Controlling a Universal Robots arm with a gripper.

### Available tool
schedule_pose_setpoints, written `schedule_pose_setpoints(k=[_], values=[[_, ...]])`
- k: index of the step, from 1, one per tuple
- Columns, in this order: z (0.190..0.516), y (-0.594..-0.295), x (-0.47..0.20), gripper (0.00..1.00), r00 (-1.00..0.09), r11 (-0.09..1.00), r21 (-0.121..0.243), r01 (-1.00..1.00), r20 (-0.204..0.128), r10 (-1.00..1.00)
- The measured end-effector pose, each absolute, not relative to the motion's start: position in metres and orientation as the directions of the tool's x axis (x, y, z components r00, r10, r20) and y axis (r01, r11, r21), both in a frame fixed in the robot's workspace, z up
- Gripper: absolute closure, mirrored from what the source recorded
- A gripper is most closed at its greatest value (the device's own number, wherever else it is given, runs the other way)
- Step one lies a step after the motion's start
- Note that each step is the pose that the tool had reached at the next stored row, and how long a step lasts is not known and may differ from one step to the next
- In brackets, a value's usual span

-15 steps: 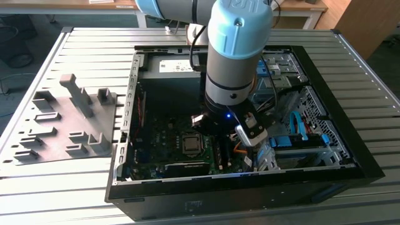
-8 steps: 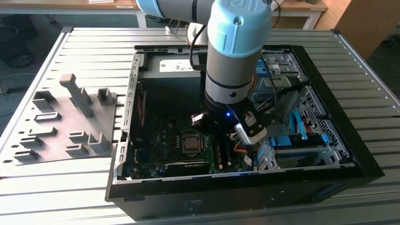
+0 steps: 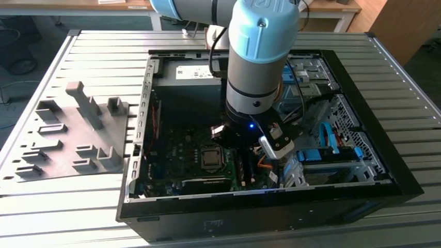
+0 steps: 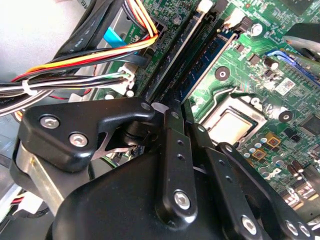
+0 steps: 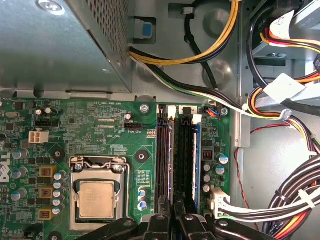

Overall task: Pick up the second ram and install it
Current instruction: 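Insert the second ram into the second slot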

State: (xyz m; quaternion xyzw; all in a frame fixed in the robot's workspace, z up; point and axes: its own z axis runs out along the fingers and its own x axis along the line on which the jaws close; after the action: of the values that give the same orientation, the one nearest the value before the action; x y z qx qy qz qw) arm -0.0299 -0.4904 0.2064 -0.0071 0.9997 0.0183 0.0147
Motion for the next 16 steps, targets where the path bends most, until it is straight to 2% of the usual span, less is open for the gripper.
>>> schedule_pose_setpoints(k=[16], values=[[0.2064, -0.4904, -0.0299, 0.86, -0.999, 0.999, 0.036, -0.015, -0.03, -0.014]])
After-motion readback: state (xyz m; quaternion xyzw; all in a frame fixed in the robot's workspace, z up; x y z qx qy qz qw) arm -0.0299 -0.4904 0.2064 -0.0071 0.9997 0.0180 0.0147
